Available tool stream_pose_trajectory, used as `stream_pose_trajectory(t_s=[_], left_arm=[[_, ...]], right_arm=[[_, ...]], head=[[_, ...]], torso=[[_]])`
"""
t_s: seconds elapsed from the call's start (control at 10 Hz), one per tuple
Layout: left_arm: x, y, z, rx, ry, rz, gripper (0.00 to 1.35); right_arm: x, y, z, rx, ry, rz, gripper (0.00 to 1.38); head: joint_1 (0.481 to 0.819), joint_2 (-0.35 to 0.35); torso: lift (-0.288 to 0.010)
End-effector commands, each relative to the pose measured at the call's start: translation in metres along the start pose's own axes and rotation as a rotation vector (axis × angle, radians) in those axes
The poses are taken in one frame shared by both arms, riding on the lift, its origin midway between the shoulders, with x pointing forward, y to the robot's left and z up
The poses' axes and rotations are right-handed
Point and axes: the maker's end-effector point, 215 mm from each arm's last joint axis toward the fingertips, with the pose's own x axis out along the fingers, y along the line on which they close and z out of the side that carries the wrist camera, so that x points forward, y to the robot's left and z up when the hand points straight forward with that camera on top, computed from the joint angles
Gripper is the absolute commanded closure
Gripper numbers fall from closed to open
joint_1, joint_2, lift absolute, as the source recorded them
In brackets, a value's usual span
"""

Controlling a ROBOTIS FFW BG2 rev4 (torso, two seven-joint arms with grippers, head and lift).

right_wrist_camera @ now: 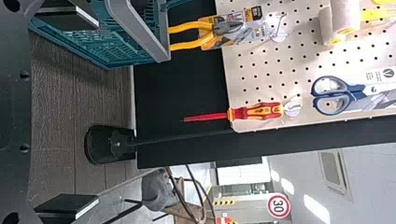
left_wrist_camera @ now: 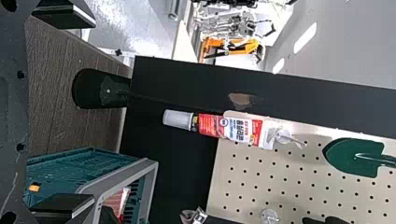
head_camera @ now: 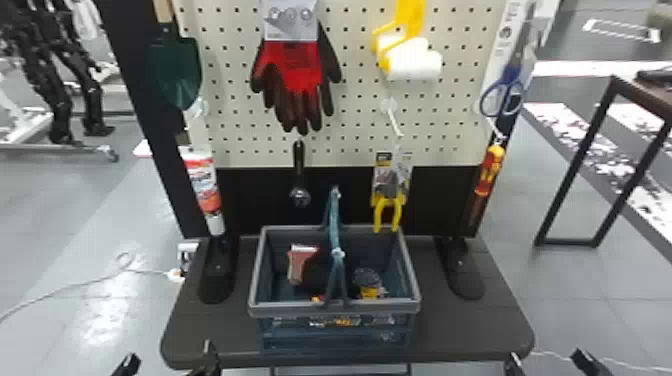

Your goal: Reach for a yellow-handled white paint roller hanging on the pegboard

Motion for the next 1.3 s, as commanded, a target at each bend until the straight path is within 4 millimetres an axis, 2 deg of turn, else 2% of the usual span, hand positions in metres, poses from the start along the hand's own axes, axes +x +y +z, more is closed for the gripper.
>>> stream_pose_trajectory(t_s=[0.0,1.2], left_arm=[[0.0,0.0,0.0,0.0,0.0,0.0,0.0],[0.0,0.0,0.0,0.0,0.0,0.0,0.0]], right_arm=[[0.0001,0.0013,-0.0005,0.005,-0.001,-0.002,0.0],[0.0001,0.0013,-0.0005,0.005,-0.001,-0.002,0.0]], head=[[0.549,0.0],[0.549,0.0]], torso=[[-0.1],[-0.1]])
